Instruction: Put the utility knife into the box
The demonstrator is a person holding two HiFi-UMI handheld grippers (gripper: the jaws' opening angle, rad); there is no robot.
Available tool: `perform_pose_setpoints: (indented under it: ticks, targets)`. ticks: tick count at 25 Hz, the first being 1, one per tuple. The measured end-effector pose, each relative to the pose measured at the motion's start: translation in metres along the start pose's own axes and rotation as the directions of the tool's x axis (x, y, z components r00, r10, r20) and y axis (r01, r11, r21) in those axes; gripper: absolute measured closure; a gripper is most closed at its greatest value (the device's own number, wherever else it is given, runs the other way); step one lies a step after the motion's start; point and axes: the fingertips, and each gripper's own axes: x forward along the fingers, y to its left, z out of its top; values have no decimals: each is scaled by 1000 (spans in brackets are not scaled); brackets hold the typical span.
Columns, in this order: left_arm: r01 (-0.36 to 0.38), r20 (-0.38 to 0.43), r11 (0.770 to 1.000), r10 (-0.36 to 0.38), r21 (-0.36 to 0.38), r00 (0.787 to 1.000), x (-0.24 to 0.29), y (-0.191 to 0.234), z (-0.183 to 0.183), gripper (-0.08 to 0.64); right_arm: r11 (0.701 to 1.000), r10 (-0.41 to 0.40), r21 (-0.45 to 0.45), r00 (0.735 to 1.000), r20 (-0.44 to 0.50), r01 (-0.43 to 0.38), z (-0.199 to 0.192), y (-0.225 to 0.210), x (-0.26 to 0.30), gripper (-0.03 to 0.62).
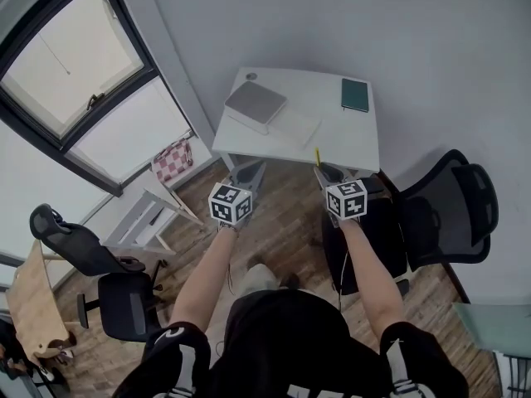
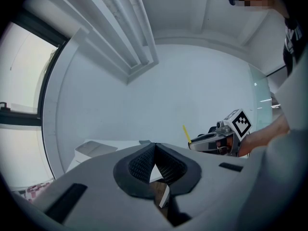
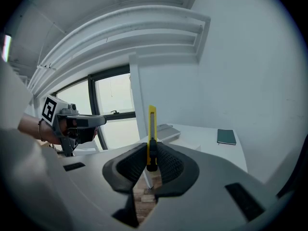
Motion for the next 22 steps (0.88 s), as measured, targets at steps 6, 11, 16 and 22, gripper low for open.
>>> perform_pose_setpoints:
  ticks: [6, 11, 16, 22]
  targets:
    - [0, -4, 1000, 0, -11, 1000, 22, 10, -3, 535, 1000, 5, 3, 1000, -9, -5, 2, -15, 16, 517]
    - [12, -1, 1000, -12, -12, 1000, 45, 24, 0, 535, 1000, -5, 4, 1000, -14, 5, 7, -33, 34, 517]
    - [23, -1, 1000, -23, -16, 1000, 71, 45, 5, 535, 1000, -13, 6, 1000, -21, 13, 14, -50, 59, 517]
    - [37, -8, 999, -37, -28, 999, 103, 79, 9, 535, 1000, -25, 6, 999, -40, 25, 23, -68, 97, 517]
